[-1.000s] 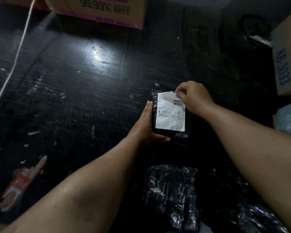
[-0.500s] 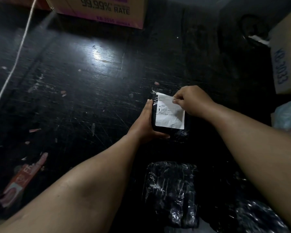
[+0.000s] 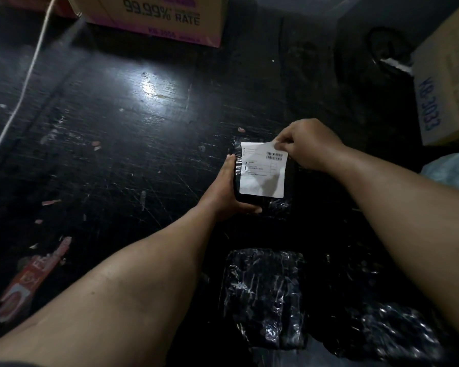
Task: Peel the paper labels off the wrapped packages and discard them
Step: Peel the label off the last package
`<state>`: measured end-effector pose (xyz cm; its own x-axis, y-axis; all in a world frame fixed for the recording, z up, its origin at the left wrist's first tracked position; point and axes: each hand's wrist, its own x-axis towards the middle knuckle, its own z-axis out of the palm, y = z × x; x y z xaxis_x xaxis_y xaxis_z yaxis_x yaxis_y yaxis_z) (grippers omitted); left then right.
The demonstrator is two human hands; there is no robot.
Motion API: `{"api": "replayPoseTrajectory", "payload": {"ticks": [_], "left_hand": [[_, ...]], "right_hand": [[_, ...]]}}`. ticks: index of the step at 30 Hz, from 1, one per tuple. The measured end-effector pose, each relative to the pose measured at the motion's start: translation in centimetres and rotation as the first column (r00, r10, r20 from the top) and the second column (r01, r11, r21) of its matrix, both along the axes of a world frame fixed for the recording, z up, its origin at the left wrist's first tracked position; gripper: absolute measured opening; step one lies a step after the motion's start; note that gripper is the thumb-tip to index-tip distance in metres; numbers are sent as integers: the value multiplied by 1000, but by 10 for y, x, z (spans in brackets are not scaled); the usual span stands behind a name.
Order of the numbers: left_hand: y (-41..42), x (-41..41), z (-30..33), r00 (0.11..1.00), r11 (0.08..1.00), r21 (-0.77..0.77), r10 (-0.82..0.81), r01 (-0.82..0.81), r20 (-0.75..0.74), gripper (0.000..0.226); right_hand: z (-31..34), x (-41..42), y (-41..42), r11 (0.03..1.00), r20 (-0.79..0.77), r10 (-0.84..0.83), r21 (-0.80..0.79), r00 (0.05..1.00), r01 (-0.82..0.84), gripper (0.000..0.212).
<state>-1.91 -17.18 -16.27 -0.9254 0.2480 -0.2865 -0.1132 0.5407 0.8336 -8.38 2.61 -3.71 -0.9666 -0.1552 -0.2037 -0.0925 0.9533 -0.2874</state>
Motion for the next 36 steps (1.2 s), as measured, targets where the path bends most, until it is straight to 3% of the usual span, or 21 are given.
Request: {"api": "replayPoseTrajectory", "payload": {"ticks": [36], "left_hand": [[-2,-3,-10,1000,1000,3,-17,17,-7,153]], "right_hand": [[19,17,9,984,-53,-165,53,985,168,9]]}}
